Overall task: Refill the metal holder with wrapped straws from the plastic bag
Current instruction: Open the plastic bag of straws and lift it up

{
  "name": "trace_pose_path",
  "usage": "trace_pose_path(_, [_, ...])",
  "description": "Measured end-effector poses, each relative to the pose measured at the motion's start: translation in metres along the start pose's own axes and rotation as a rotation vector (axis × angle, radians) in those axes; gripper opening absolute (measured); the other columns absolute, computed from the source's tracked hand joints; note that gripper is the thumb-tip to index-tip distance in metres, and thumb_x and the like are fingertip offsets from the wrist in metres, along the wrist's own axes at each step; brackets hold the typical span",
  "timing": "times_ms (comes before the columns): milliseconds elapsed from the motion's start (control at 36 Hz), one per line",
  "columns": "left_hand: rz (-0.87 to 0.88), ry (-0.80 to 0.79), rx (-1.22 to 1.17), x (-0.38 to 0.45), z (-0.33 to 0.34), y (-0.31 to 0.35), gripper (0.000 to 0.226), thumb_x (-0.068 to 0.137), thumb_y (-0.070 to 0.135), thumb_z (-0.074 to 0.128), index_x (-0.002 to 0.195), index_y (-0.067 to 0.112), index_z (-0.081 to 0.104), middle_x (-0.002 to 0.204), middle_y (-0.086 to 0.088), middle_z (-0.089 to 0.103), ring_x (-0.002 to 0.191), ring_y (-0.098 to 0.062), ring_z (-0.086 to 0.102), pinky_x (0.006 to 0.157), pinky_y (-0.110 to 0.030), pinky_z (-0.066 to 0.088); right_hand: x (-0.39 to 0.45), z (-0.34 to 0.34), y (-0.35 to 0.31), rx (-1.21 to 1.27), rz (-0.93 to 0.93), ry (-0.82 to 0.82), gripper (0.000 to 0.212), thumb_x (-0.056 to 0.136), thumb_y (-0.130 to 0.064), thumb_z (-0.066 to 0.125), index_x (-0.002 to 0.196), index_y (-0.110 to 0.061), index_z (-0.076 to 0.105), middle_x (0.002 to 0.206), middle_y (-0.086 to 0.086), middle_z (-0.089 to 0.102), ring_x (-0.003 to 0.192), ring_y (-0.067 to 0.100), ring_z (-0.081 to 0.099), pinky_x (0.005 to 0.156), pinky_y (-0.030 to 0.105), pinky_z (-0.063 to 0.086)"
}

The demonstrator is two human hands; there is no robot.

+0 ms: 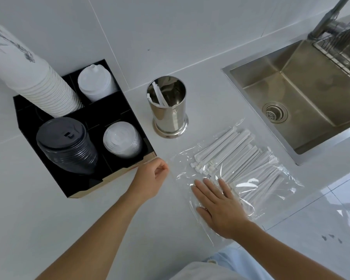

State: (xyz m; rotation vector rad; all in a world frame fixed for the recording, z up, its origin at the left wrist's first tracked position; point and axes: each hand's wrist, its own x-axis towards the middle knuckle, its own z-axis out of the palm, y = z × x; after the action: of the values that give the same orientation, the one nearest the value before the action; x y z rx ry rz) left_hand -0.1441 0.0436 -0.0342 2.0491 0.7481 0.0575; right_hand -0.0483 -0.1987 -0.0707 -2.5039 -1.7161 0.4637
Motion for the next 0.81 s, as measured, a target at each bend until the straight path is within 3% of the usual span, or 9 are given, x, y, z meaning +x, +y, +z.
trace_pose_path(83, [-0.001,-0.002,0.021,0.001,0.0,0.001,0.004,0.088,0.012,0.062,0.086,0.013,0.066,0.086,0.004,0.071,0.083,-0.008,0.067,0.076,-0.017,0.05,0.001,-0.006,-0.005,0.006,0.024,0.005,0.057,0.102,-0.045,0.015,0.146,-0.021,0.043,0.152,-0.003,0.041,0.141,0.021,0.035,0.112,0.051,0.017])
trace_pose_path(194, [-0.024,0.031,0.029,0.006,-0.003,0.007,0.005,0.089,0.015,0.061,0.086,0.017,0.064,0.09,0.005,0.069,0.086,-0.007,0.066,0.077,-0.017,0.049,-0.009,-0.007,-0.011,0.009,0.049,0.001,0.053,0.099,-0.042,0.028,0.142,-0.019,0.048,0.149,-0.001,0.046,0.139,0.023,0.04,0.111,0.05,0.018])
trace_pose_path(333, [-0.013,0.049,0.054,0.009,-0.007,0.011,0.006,0.088,0.017,0.062,0.083,0.02,0.063,0.086,0.007,0.07,0.081,-0.007,0.066,0.073,-0.02,0.049,-0.029,0.001,-0.007,0.022,0.056,-0.037,0.057,0.102,-0.043,0.016,0.145,-0.018,0.044,0.153,-0.001,0.039,0.14,0.023,0.037,0.112,0.048,0.018])
trace_pose_path(389, [-0.018,0.017,0.057,0.009,-0.009,0.018,0.004,0.089,0.02,0.06,0.091,0.022,0.063,0.088,0.009,0.07,0.081,-0.004,0.064,0.067,-0.013,0.046,-0.029,0.002,-0.007,0.029,0.056,-0.04,0.058,0.102,-0.044,0.014,0.146,-0.017,0.042,0.154,-0.001,0.038,0.141,0.023,0.035,0.112,0.048,0.018])
trace_pose_path(444, [-0.033,-0.06,0.072,0.01,-0.011,0.025,0.018,0.088,0.024,0.06,0.106,0.028,0.06,0.094,0.011,0.068,0.084,-0.006,0.064,0.068,-0.018,0.049,-0.027,0.001,-0.007,0.039,0.054,-0.04,0.058,0.103,-0.043,0.014,0.147,-0.017,0.041,0.154,-0.001,0.037,0.142,0.022,0.034,0.113,0.048,0.018])
trace_pose_path(528, [0.01,-0.193,0.288,0.012,-0.011,0.04,0.035,0.085,0.034,0.063,0.119,0.038,0.055,0.105,0.014,0.063,0.091,-0.009,0.06,0.076,-0.029,0.052,-0.028,0.001,-0.006,0.035,0.052,-0.045,0.058,0.102,-0.044,0.015,0.147,-0.017,0.04,0.154,-0.001,0.037,0.142,0.022,0.033,0.113,0.048,0.017])
trace_pose_path(611, [0.099,-0.272,0.536,0.018,-0.006,0.052,0.036,0.09,0.03,0.058,0.126,0.031,0.055,0.112,0.009,0.061,0.105,-0.015,0.055,0.087,-0.034,0.047,-0.028,0.002,-0.006,0.028,0.048,-0.037,0.057,0.102,-0.044,0.016,0.147,-0.017,0.04,0.154,-0.001,0.037,0.142,0.022,0.033,0.114,0.047,0.016])
trace_pose_path(722, [0.164,-0.278,0.636,0.026,-0.006,0.052,0.02,0.093,0.022,0.049,0.1,0.025,0.067,0.091,0.008,0.059,0.1,-0.019,0.055,0.077,-0.032,0.045,-0.027,0.0,-0.006,0.024,0.05,-0.018,0.056,0.102,-0.044,0.02,0.145,-0.018,0.043,0.153,-0.001,0.04,0.14,0.022,0.038,0.112,0.047,0.018])
trace_pose_path(806, [0.206,-0.311,0.636,0.026,-0.012,0.047,0.017,0.092,0.024,0.051,0.091,0.024,0.068,0.079,0.012,0.053,0.089,-0.018,0.053,0.078,-0.034,0.047,-0.032,-0.001,-0.012,0.027,0.091,-0.004,0.053,0.098,-0.041,0.03,0.141,-0.016,0.05,0.149,0.0,0.046,0.136,0.022,0.044,0.111,0.048,0.02])
